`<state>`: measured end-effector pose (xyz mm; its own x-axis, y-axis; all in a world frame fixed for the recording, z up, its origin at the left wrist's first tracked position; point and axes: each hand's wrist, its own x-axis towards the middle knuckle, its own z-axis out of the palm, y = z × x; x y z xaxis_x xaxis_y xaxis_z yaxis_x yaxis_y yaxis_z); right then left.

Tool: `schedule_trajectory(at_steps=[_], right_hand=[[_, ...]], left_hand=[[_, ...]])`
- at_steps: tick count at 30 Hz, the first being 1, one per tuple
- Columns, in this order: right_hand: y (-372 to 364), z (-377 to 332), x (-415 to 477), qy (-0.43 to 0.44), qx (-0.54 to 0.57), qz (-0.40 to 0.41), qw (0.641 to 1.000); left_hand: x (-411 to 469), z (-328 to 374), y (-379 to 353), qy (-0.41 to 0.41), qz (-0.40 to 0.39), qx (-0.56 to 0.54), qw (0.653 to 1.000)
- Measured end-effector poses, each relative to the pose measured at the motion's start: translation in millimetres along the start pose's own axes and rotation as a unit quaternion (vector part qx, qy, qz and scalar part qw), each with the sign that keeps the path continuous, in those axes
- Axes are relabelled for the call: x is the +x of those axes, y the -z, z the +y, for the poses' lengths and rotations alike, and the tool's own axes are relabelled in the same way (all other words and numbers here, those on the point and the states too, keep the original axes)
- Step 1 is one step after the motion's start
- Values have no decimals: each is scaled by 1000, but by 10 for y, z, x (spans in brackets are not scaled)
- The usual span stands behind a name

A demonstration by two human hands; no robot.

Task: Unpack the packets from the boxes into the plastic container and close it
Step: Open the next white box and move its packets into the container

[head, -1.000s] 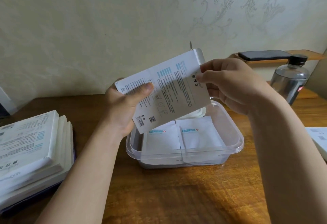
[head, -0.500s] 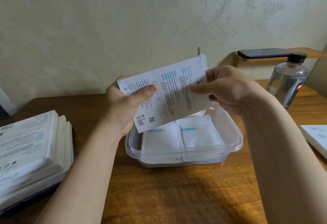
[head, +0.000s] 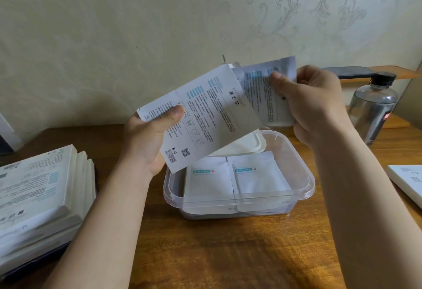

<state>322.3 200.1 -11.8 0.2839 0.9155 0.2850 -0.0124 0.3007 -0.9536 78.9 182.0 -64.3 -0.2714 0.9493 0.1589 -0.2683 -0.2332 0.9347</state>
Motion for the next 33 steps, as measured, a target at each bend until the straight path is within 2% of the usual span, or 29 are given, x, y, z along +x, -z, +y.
schedule_trajectory(at_steps=[2, 6, 11, 16, 19, 21, 23, 24, 26, 27, 29, 31, 33], right_hand=[[-5, -23, -4, 38, -11, 50, 998], [-37, -50, -18, 100, 3, 92, 991], [-104, -12, -38, 155, -37, 93, 983], [-95, -10, -67, 199, -101, 56, 973], [-132, -74, -98, 117, -97, 6, 988], [-145, -143, -158, 16, -5, -81, 997], [-113, -193, -207, -47, 90, -196, 975], [-101, -205, -219, -51, 99, -236, 965], [-104, -192, -240, 4, 16, -243, 970], [-110, -171, -232, 63, -68, -209, 973], [-120, -119, -202, 166, -193, -144, 956], [-112, -68, -166, 168, -228, -129, 950], [-100, -7, -107, 125, -214, -134, 960]], left_hand=[[-1, 24, -15, 1, 24, -13, 1000], [3, 50, 9, 16, 63, -42, 997], [18, 40, 47, 46, 102, -69, 991], [11, 49, 19, 25, 155, -85, 984], [2, 37, -5, 5, 174, -89, 981], [-9, 31, -27, -3, 179, -89, 980], [-20, 28, -46, -9, 184, -101, 978], [-22, 32, -53, -10, 188, -110, 976], [-20, 35, -46, -10, 197, -115, 974], [-15, 38, -39, -11, 202, -117, 972], [-14, 43, -25, -8, 213, -126, 969], [-21, 51, -24, -6, 214, -142, 967], [-26, 58, -27, -5, 217, -141, 966]])
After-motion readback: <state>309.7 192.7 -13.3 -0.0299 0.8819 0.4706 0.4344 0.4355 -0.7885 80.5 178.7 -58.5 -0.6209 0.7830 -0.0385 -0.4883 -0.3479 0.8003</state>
